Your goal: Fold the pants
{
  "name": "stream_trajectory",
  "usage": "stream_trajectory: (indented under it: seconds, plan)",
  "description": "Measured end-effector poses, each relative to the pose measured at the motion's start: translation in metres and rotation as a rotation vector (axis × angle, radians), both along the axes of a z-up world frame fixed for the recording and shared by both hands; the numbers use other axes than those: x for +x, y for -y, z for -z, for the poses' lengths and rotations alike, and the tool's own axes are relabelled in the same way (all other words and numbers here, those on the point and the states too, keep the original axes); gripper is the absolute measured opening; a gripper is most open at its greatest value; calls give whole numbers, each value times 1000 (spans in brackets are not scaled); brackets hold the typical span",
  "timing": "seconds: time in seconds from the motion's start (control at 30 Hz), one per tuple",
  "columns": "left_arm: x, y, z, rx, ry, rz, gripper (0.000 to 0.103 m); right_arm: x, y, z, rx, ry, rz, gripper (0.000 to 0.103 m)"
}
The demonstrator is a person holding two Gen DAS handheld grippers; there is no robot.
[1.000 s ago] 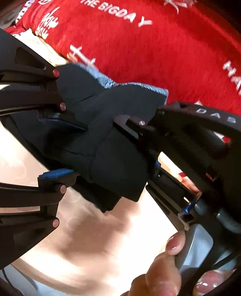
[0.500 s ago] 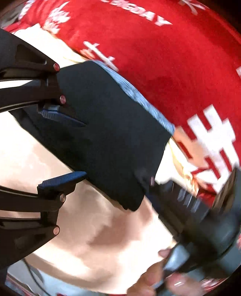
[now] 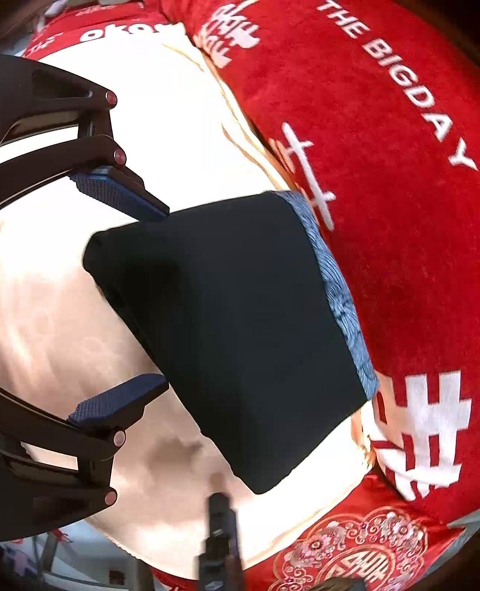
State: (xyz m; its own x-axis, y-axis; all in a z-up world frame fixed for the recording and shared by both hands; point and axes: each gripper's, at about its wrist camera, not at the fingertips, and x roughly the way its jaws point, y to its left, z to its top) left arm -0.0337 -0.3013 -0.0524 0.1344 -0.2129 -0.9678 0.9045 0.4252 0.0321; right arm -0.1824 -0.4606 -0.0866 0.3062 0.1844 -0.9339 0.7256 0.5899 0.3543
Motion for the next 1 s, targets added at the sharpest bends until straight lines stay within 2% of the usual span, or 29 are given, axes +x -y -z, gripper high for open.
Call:
stream_trajectory:
  seconds: [0.03, 0.23, 0.33, 0.57, 0.87, 0.93, 1.0]
  plan:
    - [2, -4, 2, 10, -16, -13, 85, -1, -5, -2, 11, 2, 5, 52]
    - [14, -17, 8, 59, -38, -56, 85, 10, -45, -11, 13, -3, -3, 54]
    - [18, -26, 7, 65, -47, -53, 85, 16, -58, -13, 18, 0, -7, 61]
    - [37, -42, 8, 65, -112, -86, 85, 29, -84, -17, 12, -6, -21, 61]
    - [50, -53, 10, 52, -128, -98, 85, 44, -100, -20, 9, -14, -21, 62]
    - [51, -53, 12, 57, -133, -101, 103, 46, -101, -21, 5, -13, -27, 65]
    - [52, -54, 13, 50, -141, -110, 103, 47, -101, -22, -4, -15, -37, 68]
